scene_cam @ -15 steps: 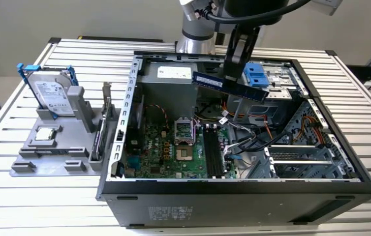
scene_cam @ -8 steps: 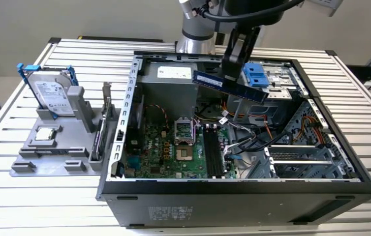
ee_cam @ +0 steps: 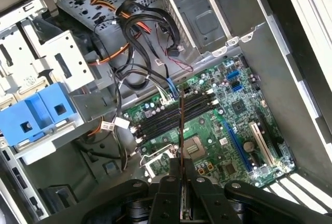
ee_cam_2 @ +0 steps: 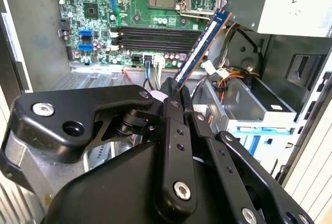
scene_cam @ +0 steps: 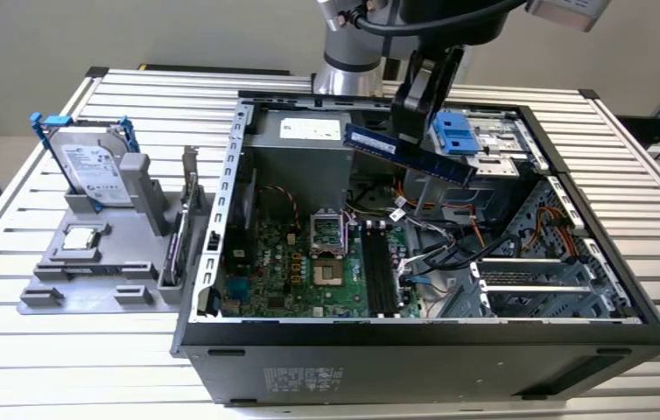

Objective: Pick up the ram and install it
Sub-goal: 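Insert the ram into the slot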

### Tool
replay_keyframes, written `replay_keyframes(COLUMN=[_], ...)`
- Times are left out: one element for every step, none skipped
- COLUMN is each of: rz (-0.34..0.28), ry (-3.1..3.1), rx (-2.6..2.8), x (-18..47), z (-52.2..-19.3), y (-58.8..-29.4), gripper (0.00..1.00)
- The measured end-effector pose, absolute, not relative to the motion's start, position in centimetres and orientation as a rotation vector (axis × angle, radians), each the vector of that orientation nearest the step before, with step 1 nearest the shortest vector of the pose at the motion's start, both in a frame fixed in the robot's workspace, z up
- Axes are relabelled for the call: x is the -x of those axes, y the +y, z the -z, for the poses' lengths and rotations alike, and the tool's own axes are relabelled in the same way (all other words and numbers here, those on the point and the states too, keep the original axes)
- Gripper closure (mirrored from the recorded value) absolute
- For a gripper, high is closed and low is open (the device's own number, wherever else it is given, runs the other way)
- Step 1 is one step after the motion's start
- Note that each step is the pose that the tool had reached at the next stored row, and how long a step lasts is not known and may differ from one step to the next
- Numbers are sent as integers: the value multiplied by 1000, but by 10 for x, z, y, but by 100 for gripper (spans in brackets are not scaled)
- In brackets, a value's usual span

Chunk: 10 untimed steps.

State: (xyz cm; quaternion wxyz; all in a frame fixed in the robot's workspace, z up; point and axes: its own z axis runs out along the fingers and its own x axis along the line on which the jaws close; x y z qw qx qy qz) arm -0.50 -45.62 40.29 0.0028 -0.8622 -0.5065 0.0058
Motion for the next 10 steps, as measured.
replay_keyframes(rz=[-18,-18,-18,-18,-18,-18,-18,-18,-18,-18], ry=[-1582,-1575,-1569,-1563,-1557,-1552,-1546,-1539,-1533,-1527], rx=[2708,2712,2715,2719,2722,2725,2728,2732,2735,2739], x=[5,5,5,5,5,5,5,5,5,5], z=[-403,-403,-403,-403,-403,-403,-403,-403,-403,-403], y=[-456,-456,-456,-456,-456,-456,-456,-456,-456,-456], gripper=[100,100,100,100,100,100,100,100,100,100])
